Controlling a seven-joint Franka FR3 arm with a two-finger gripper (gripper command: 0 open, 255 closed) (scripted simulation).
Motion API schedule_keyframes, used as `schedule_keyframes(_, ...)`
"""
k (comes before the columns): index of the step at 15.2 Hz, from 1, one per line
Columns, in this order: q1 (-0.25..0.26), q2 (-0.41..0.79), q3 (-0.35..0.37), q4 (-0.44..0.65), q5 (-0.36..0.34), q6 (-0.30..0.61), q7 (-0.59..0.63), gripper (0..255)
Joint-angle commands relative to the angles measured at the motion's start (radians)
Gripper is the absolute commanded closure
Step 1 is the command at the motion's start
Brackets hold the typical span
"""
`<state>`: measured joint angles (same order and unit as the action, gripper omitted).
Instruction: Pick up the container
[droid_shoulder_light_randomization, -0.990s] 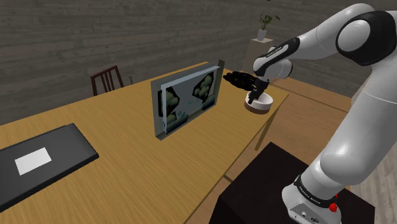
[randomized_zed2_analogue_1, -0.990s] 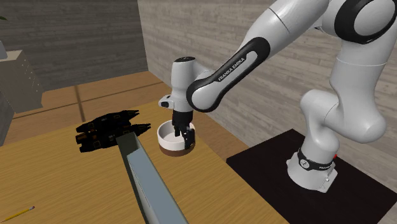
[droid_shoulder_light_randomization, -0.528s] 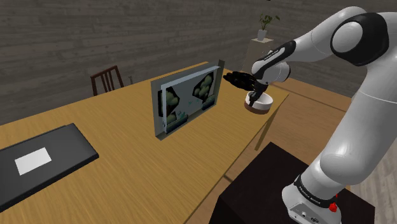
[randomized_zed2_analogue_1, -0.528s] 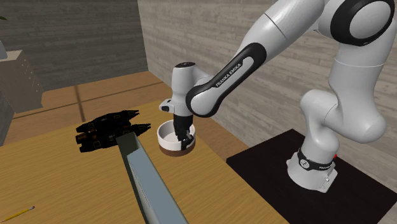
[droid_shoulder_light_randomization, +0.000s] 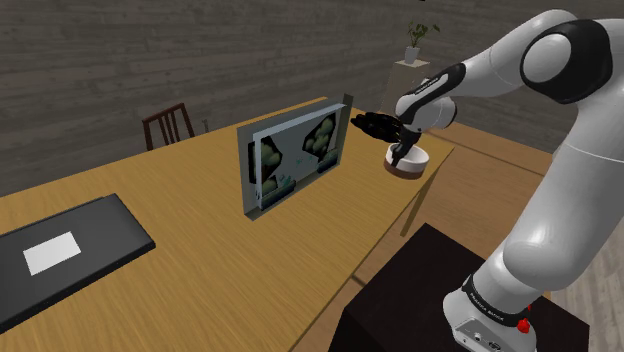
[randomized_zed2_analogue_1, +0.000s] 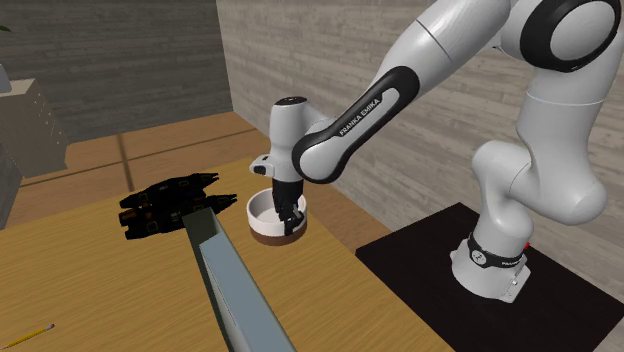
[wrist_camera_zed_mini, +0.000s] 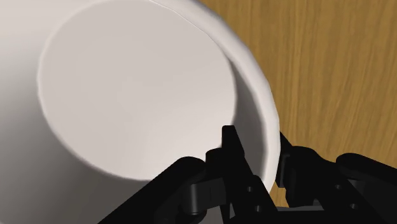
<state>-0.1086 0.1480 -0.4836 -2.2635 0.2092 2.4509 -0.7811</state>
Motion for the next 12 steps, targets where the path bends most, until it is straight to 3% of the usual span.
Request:
schedule_keyframes(1,0.003,-0.016,-0.004,0.004,-0.016,-0.018,0.012,255)
schedule_keyframes(12,0.013,-0.119,-0.017,0.054,-0.104,-0.153,0.081,255)
